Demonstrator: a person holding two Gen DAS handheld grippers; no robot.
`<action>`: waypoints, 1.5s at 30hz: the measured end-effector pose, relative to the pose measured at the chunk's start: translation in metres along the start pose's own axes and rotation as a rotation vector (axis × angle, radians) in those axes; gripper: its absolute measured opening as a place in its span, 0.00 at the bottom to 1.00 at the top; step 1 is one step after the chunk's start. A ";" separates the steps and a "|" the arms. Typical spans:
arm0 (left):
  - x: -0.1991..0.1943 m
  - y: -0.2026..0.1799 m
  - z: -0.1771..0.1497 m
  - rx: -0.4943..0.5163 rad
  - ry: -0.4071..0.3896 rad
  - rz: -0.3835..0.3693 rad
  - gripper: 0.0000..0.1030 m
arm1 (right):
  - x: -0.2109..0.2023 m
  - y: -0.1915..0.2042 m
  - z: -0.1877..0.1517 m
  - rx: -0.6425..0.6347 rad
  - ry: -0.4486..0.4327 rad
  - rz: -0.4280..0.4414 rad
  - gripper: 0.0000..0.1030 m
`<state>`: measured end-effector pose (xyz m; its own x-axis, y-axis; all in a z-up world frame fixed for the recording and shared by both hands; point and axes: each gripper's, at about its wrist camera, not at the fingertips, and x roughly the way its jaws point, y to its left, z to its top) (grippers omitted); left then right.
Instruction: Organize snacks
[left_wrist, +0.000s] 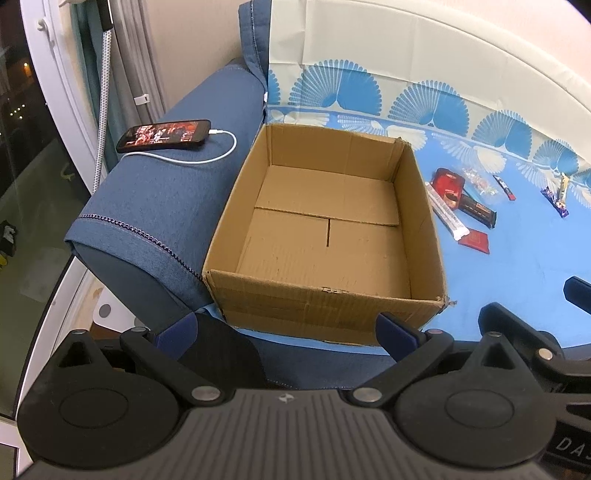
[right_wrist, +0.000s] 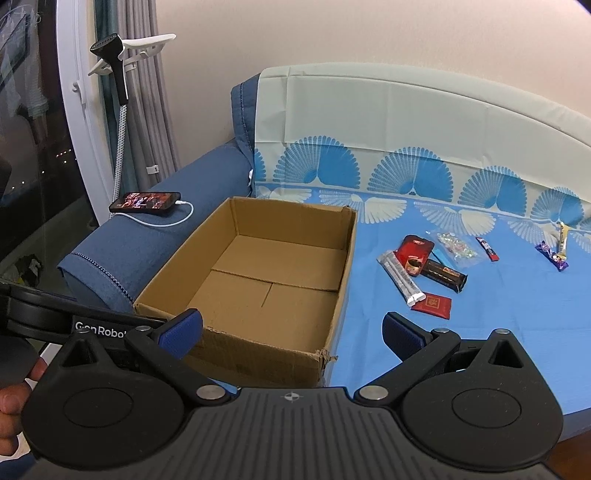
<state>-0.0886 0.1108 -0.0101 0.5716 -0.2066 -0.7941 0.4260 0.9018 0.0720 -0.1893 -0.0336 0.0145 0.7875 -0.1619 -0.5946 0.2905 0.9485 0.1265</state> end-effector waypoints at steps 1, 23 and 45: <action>0.000 0.000 0.000 0.001 0.001 -0.001 1.00 | 0.000 0.000 0.000 -0.002 0.002 -0.003 1.00; 0.004 -0.007 0.000 0.026 0.018 0.022 1.00 | 0.003 -0.006 0.000 0.022 0.000 0.011 1.00; 0.031 -0.083 0.034 0.169 0.096 -0.003 1.00 | 0.024 -0.106 -0.012 0.298 0.031 -0.098 1.00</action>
<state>-0.0823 0.0165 -0.0206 0.5038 -0.1643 -0.8480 0.5441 0.8229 0.1638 -0.2078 -0.1352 -0.0225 0.7322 -0.2355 -0.6391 0.5142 0.8064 0.2920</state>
